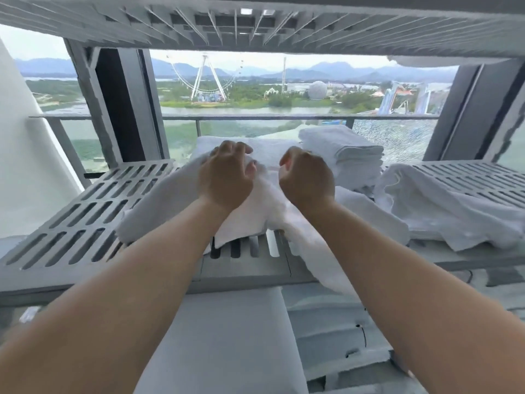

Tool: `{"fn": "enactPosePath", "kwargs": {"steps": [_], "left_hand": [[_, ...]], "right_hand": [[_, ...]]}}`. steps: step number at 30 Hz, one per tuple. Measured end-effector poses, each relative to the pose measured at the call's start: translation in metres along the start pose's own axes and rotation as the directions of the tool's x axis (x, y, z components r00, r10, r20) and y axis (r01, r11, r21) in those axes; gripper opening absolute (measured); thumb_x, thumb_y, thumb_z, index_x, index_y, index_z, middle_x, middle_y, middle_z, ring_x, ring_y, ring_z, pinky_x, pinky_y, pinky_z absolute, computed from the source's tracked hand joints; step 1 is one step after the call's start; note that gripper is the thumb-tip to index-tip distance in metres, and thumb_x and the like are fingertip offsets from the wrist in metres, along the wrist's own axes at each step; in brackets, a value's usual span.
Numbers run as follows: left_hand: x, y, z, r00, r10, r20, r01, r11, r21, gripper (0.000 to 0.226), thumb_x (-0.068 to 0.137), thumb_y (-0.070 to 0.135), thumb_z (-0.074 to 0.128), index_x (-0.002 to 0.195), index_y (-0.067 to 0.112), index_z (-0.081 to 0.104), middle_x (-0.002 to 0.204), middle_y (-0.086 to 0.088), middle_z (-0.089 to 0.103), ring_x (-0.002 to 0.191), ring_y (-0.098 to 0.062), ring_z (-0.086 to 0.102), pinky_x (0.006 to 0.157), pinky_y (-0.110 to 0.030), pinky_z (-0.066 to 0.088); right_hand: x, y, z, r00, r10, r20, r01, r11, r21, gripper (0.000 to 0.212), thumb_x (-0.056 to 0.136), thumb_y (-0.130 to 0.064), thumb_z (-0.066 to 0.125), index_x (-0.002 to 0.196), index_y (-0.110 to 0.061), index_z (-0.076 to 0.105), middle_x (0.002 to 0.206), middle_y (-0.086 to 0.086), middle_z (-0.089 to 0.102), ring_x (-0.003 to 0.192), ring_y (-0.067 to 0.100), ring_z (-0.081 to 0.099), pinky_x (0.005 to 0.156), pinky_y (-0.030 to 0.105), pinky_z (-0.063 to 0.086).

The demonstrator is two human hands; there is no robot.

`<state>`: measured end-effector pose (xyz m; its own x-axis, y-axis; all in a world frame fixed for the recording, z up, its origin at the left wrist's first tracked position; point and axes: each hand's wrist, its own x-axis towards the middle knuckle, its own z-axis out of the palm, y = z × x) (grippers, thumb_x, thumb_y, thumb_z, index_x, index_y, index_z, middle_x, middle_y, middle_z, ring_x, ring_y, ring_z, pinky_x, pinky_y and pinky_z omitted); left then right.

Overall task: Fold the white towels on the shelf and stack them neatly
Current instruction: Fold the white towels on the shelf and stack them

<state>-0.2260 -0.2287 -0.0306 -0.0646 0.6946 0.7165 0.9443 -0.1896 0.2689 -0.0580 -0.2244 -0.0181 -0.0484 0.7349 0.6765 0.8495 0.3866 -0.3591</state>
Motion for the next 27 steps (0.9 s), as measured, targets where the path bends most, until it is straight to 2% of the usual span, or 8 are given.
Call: {"fn": "enactPosePath", "kwargs": {"steps": [3,11,14,16,18,21,24,27], "left_hand": [[0.011,0.042,0.025,0.998,0.046,0.042,-0.042,0.994,-0.098,0.031,0.096,0.043,0.048,0.119,0.026,0.060,0.126,-0.002,0.062,0.111,-0.025,0.060,0.091,-0.038,0.045],[0.047,0.182,0.090,0.984,0.124,0.129,-0.095,0.973,-0.210,0.031,0.096,0.047,0.048,0.119,0.029,0.059,0.124,0.002,0.061,0.108,-0.022,0.062,0.086,-0.038,0.049],[0.062,0.233,0.133,0.952,0.127,0.280,-0.081,0.982,-0.170,0.042,0.094,0.050,0.051,0.129,0.027,0.055,0.131,-0.004,0.059,0.116,-0.027,0.058,0.088,-0.037,0.045],[0.072,0.262,0.166,0.894,0.121,0.431,-0.090,0.992,-0.092,0.056,0.093,0.053,0.053,0.141,0.024,0.048,0.139,-0.010,0.056,0.125,-0.030,0.053,0.100,-0.039,0.041],[0.078,0.283,0.195,0.844,0.088,0.529,-0.063,0.996,-0.066,0.064,0.094,0.053,0.054,0.148,0.022,0.041,0.146,-0.010,0.051,0.132,-0.030,0.049,0.107,-0.038,0.036],[0.079,0.294,0.226,0.847,0.015,0.531,0.005,0.999,-0.035,0.068,0.091,0.055,0.057,0.148,0.021,0.042,0.146,-0.010,0.053,0.131,-0.032,0.050,0.103,-0.038,0.040],[0.076,0.299,0.242,0.865,-0.051,0.500,0.094,0.994,-0.061,0.059,0.086,0.058,0.062,0.134,0.025,0.055,0.126,-0.009,0.066,0.113,-0.031,0.061,0.081,-0.033,0.046],[0.081,0.311,0.251,0.899,-0.025,0.436,0.095,0.986,-0.138,0.039,0.085,0.049,0.069,0.116,0.026,0.061,0.108,-0.005,0.070,0.103,-0.030,0.063,0.080,-0.032,0.041]], "right_hand": [[0.012,0.035,-0.031,0.999,0.023,-0.049,-0.028,0.995,-0.095,0.022,0.088,-0.018,0.050,0.098,-0.018,0.070,0.092,0.007,0.071,0.091,0.029,0.065,0.083,0.036,0.052],[0.027,0.187,-0.095,0.965,0.260,-0.022,-0.259,0.945,-0.202,0.020,0.088,-0.018,0.052,0.099,-0.020,0.068,0.097,0.008,0.069,0.097,0.032,0.062,0.088,0.039,0.049],[0.028,0.254,-0.105,0.963,0.269,0.023,-0.257,0.939,-0.227,0.027,0.088,-0.035,0.063,0.110,-0.020,0.066,0.106,0.009,0.065,0.102,0.032,0.061,0.091,0.040,0.049],[0.032,0.299,-0.112,0.962,0.251,0.103,-0.227,0.953,-0.203,0.049,0.085,-0.057,0.063,0.118,-0.020,0.063,0.113,0.011,0.064,0.105,0.032,0.061,0.092,0.041,0.050],[0.038,0.343,-0.118,0.932,0.233,0.279,-0.201,0.970,-0.138,0.069,0.080,-0.071,0.062,0.127,-0.022,0.056,0.125,0.011,0.060,0.115,0.030,0.057,0.094,0.039,0.047],[0.047,0.396,-0.124,0.781,0.225,0.583,-0.221,0.972,-0.079,0.090,0.069,-0.078,0.068,0.138,-0.024,0.046,0.139,0.008,0.051,0.124,0.026,0.050,0.100,0.041,0.043],[0.058,0.423,-0.115,0.738,0.205,0.644,-0.276,0.961,0.010,0.078,0.070,-0.065,0.077,0.130,-0.024,0.050,0.128,0.004,0.058,0.108,0.020,0.055,0.087,0.036,0.045],[0.071,0.435,-0.105,0.771,0.184,0.609,-0.276,0.959,0.059,0.064,0.071,-0.056,0.079,0.120,-0.023,0.053,0.118,0.002,0.063,0.099,0.019,0.056,0.077,0.033,0.042]]}}
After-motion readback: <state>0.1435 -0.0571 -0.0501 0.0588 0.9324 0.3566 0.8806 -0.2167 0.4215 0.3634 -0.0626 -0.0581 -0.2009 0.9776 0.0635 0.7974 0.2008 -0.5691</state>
